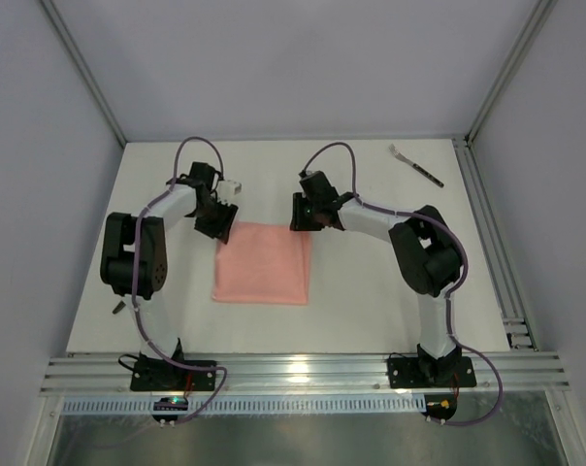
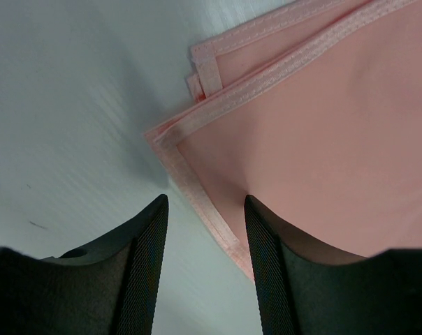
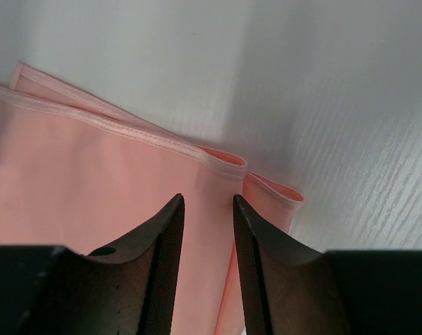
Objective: Fold the napkin into a case and place the utensils inside
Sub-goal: Smooth out the square-folded napkin at the center of the board.
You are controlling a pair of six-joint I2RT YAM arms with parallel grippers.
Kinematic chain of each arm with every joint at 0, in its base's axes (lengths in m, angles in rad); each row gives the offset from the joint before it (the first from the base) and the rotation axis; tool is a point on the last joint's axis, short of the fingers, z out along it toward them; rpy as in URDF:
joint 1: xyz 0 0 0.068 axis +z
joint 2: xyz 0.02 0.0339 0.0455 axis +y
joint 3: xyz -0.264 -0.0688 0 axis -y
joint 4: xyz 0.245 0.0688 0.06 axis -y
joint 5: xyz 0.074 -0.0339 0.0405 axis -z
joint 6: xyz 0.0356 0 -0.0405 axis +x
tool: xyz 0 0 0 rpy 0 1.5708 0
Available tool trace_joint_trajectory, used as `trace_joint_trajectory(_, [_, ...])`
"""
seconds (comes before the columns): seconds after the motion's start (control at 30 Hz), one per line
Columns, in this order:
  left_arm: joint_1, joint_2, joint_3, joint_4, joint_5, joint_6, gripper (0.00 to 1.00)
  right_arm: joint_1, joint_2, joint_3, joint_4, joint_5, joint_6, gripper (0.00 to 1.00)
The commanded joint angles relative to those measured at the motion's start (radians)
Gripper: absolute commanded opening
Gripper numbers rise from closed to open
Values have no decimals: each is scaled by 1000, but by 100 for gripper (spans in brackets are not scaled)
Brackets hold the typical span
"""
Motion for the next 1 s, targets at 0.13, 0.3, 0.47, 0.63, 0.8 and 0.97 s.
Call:
trace_joint_trajectory(0.13, [7,45,46,78,35,-38,50,-2,28,46,-17,-17,9,38])
trace_joint_trajectory(0.3, [7,56,31,97,26,-42,50,-1,33,49,-28,-6,12,33])
trace_joint_trajectory(0.47, [7,58,35,112,37,-52,48,-1,-4,57,-77,40,-6,33])
trace_joint_trajectory(0.63, [7,42,28,121,51,-51,46,-2,-44,57,-97,84,-23,34])
trace_joint_trajectory(0.8, [7,41,17,133,49,-52,45,-2,14,69,-96,67,0,34])
trace_joint_trajectory(0.97, [7,52,15,132,55,-51,40,-2,65,95,-88,14,15,32])
